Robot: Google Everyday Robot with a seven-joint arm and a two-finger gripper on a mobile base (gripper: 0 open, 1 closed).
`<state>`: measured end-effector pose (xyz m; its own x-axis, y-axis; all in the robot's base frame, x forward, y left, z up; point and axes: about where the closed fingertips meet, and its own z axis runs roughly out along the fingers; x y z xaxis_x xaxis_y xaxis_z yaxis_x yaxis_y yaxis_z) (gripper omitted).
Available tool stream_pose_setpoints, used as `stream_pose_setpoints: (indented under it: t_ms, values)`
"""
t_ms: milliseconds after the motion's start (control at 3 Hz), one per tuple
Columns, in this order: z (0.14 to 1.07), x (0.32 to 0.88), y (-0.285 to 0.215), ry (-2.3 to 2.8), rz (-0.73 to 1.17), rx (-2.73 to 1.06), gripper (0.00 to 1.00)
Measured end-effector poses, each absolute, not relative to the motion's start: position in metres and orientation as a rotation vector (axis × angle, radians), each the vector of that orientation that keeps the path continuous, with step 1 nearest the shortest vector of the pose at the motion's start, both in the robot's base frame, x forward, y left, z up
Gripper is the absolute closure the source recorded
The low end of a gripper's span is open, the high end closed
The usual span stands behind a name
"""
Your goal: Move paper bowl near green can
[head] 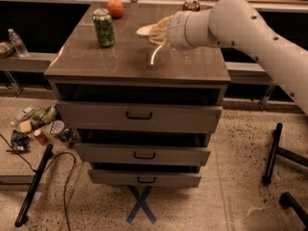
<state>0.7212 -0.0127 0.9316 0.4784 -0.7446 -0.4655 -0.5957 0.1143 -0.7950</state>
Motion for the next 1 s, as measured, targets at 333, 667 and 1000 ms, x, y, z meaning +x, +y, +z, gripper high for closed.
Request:
stream_pose_setpoints:
  t_ms: [333,667,1000]
  values:
    - [0.932,0.712,0.023,1.106,-0.099,-1.612,1.0]
    - [0.931,0.708,0.055,1.027,-0.041,-1.652,1.0]
    - [0.93,0.707,0.079,0.982,0.007,-1.674,0.82]
